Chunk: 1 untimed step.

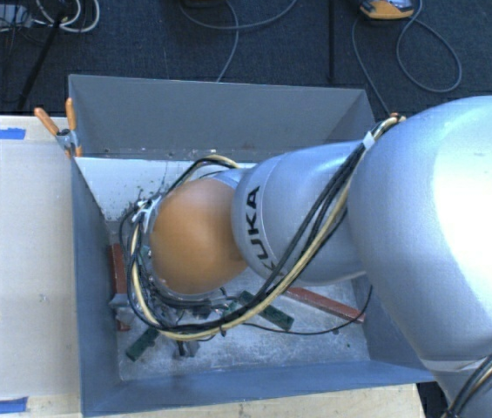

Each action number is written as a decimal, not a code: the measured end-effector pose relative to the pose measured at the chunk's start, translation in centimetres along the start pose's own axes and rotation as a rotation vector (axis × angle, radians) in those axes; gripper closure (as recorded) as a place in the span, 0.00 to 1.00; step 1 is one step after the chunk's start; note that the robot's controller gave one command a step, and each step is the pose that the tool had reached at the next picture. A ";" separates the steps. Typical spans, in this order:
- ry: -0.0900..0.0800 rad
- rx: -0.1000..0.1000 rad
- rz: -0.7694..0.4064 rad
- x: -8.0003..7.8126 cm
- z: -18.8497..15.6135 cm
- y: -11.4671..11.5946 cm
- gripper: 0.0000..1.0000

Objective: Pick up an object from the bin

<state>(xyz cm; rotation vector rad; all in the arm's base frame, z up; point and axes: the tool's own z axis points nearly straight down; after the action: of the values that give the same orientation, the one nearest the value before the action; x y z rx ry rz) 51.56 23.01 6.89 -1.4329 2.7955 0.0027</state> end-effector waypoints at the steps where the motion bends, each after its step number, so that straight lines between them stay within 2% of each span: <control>1: -0.001 0.000 0.006 -0.1 0.0 0.0 0.00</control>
Offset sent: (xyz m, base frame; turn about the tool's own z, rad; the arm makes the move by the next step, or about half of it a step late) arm 0.0000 0.0000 0.0000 0.0000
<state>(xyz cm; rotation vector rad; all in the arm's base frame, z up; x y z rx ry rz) 51.58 23.07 6.91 -1.4239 2.7992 0.0038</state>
